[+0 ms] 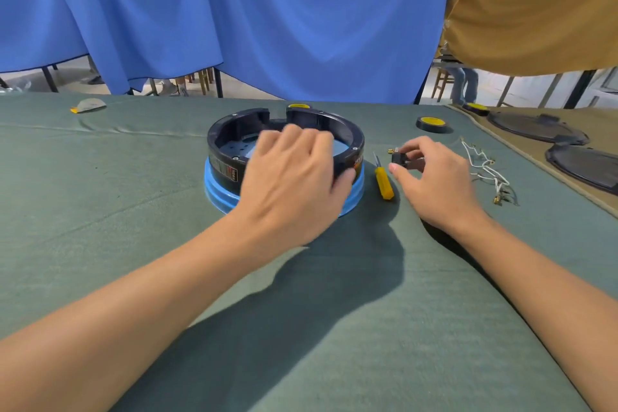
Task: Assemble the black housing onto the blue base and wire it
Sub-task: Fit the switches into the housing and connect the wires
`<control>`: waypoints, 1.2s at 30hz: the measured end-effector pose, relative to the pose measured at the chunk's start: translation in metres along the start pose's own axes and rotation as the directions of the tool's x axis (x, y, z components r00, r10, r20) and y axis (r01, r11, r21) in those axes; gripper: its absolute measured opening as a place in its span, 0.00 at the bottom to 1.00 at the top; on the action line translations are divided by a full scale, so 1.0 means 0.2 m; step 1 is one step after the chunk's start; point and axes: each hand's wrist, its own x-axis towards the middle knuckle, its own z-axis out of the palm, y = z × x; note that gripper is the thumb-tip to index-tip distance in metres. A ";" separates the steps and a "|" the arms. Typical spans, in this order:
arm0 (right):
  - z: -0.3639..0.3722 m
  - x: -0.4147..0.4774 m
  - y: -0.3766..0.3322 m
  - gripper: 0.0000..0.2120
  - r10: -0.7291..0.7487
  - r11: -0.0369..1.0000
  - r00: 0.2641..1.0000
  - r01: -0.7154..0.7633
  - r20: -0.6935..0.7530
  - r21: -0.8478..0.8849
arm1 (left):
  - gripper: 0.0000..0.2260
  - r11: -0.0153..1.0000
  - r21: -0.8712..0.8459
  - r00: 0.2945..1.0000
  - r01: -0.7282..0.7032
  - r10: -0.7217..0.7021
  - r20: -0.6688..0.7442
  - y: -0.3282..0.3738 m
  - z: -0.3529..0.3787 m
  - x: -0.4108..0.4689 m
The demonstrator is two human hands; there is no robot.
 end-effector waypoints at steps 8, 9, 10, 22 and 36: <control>-0.01 -0.04 -0.03 0.08 0.010 0.997 0.995 -0.001 0.098 -0.083 | 0.19 0.988 0.126 0.996 -0.090 0.089 0.014 -0.02 0.07 -0.05; -0.01 -0.04 -0.03 0.08 0.010 0.997 0.997 -0.004 0.081 -0.073 | 0.18 0.988 0.114 0.994 -0.109 0.111 -0.015 -0.05 0.07 -0.06; -0.01 -0.04 -0.04 0.07 0.000 0.998 0.998 0.004 0.067 -0.055 | 0.18 0.986 0.098 0.990 -0.131 0.136 -0.041 -0.08 0.07 -0.06; 0.09 -0.03 -0.07 0.15 -0.150 0.970 0.954 0.193 0.261 -0.147 | 0.17 0.964 -0.011 0.961 -0.264 0.262 -0.087 -0.38 -0.02 -0.12; 0.02 -0.08 -0.09 0.17 -0.183 0.981 0.981 0.186 -0.062 0.049 | 0.17 0.957 0.285 0.998 -0.050 0.035 0.058 0.04 0.12 0.07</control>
